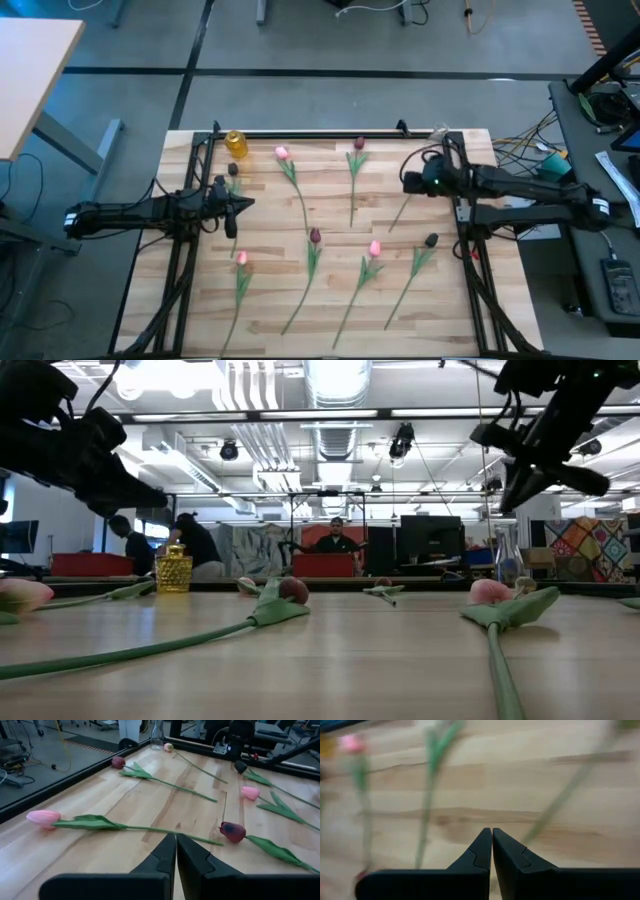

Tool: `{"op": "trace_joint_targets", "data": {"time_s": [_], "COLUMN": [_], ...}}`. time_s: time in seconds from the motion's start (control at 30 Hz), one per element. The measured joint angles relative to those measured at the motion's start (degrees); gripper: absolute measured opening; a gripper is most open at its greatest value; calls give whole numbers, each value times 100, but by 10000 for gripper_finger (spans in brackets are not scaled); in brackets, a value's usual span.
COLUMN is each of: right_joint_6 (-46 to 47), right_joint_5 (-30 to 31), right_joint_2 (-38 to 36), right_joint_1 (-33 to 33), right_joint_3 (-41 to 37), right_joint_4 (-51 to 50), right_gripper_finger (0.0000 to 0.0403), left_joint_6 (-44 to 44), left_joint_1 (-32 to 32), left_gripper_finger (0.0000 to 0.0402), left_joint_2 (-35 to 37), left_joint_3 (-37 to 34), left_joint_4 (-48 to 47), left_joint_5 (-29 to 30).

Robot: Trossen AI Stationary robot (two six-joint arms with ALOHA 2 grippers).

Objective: Sort flowers into vase by color
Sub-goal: Put the dark red tulip into the transparent vase

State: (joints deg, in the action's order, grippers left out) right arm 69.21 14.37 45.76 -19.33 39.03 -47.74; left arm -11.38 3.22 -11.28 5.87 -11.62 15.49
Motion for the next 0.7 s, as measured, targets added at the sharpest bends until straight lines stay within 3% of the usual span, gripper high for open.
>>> {"op": "trace_joint_targets", "data": {"time_s": [0.13, 0.37, 0.5, 0.7], "right_joint_6": [267, 583, 575, 414], "right_joint_5": [-90, -279, -803, -984], "right_joint_2": [149, 547, 844, 1512], "right_joint_1": [-529, -911, -909, -907], "right_joint_3": [178, 185, 185, 313], "right_joint_4": [-492, -86, 553, 1734], "right_gripper_finger": [9, 13, 31, 82], "left_joint_6": [-7, 31, 27, -140], "left_joint_1": [-1, 1, 0, -1], "left_gripper_finger": [0, 0, 0, 0], "left_joint_2": [1, -1, -1, -1], "left_joint_3": [0, 0, 0, 0], "left_joint_4": [6, 15, 73, 426], "left_joint_5": [0, 0, 1, 0]}}
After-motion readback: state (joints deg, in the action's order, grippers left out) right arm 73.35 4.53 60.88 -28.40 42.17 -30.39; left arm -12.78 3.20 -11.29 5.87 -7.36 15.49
